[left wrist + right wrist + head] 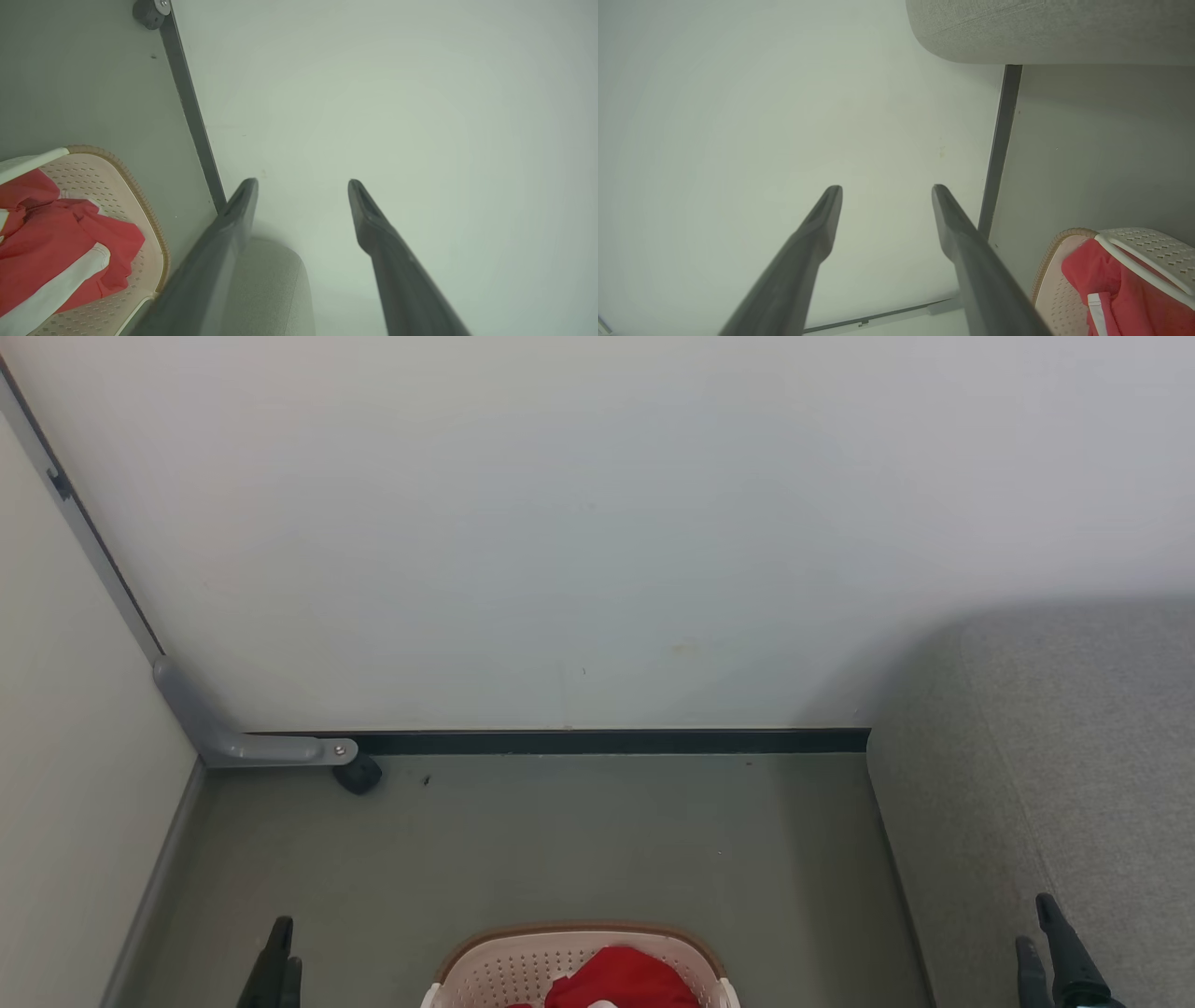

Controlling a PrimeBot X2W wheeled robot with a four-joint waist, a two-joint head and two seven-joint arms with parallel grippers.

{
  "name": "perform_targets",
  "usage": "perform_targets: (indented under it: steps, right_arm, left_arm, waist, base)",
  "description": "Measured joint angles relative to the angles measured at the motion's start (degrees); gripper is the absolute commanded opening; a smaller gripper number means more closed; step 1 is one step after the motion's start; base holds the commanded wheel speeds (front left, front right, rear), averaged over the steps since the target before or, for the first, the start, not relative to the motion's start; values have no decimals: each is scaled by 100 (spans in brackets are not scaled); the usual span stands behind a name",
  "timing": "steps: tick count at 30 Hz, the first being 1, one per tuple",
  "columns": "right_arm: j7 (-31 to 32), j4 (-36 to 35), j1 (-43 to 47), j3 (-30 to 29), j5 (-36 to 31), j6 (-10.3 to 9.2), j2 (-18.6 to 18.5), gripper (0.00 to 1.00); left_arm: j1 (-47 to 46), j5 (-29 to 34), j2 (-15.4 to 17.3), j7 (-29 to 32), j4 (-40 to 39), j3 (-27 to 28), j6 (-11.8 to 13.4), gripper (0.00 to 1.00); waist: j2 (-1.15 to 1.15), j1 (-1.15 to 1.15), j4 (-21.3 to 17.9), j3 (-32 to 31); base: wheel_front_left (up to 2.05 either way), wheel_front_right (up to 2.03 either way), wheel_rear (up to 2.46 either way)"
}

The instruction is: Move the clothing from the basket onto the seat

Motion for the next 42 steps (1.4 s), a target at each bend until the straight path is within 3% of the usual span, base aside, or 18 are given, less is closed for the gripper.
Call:
perform_targets:
  steps: [23,42]
  right_arm:
    - [-338,-455,-11,178,-23,1,-19,100]
    - [-770,-699,-76,854,-1327,4,-557,100]
  left_arm:
    - [-19,-80,5,-455,-420,-162,0,100]
    - [-92,872,246,-913,-645,-512,-2,100]
  waist:
    - [0,0,9,36]
    - [0,0,27,73]
  base:
    - [0,0,0]
    - [0,0,0]
